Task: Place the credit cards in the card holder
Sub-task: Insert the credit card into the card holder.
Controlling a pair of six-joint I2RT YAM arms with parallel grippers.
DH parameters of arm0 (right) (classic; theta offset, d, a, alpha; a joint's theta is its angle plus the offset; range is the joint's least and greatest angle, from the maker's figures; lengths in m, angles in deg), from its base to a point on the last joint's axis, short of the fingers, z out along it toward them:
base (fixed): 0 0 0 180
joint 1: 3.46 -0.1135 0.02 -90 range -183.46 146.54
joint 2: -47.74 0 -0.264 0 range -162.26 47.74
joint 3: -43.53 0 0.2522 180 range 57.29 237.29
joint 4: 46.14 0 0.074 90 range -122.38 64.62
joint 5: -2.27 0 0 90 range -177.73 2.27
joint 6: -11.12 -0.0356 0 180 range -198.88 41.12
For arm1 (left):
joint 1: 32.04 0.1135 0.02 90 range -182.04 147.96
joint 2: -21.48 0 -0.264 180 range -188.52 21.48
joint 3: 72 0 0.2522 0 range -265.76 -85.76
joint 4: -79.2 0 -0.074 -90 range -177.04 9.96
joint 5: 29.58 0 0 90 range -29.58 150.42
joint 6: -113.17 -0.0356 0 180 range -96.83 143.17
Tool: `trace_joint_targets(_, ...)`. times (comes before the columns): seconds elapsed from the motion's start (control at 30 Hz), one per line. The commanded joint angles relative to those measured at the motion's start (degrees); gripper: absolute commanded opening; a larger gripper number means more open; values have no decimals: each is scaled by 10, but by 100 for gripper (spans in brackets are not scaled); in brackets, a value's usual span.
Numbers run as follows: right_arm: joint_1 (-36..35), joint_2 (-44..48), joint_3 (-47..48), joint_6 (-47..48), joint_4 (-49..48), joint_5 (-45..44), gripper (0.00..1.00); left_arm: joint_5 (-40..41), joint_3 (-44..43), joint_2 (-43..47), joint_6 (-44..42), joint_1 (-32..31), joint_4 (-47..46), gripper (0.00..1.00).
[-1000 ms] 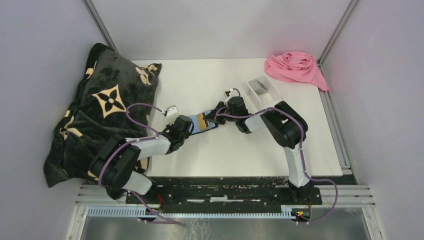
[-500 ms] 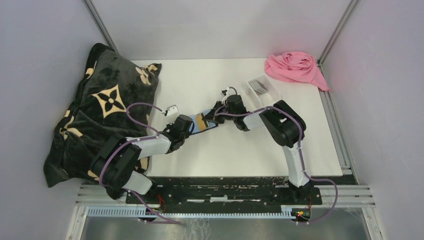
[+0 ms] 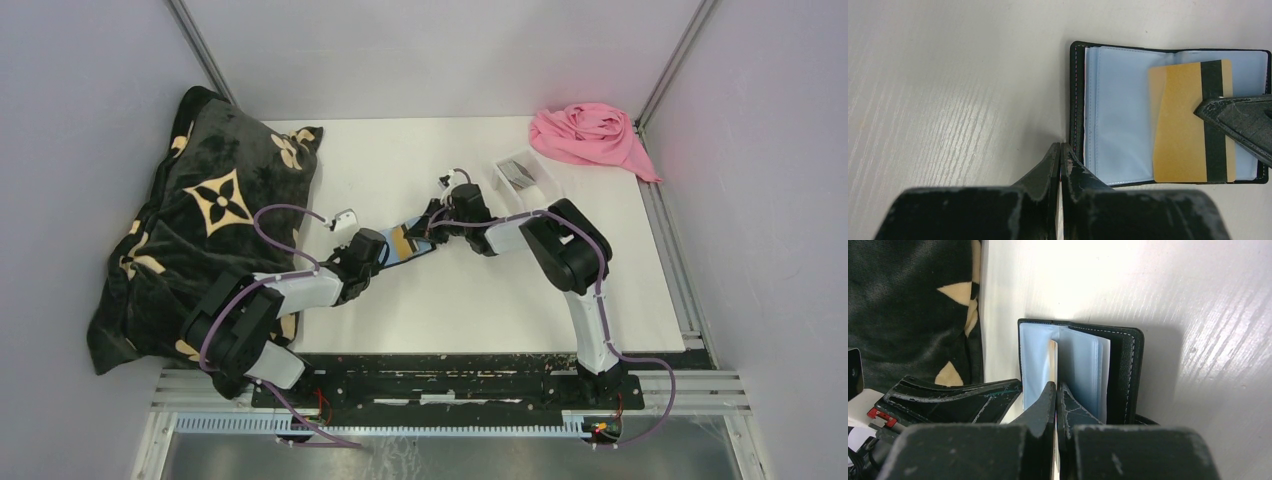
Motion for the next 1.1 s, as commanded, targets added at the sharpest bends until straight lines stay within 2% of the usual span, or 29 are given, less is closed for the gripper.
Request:
trace_joint_targets(0.0,6,3,30,49,42,-7,1,-35,1,-22,-16,-4,38,7)
trace_joint_targets(0.3,15,-2,64,74,83,1,1,-35,-2,-26,-17,-4,38,7)
trace_joint_targets(1.07,18,-42,95,88,99,16,1,-48,-11,-49,-22,-4,29,6)
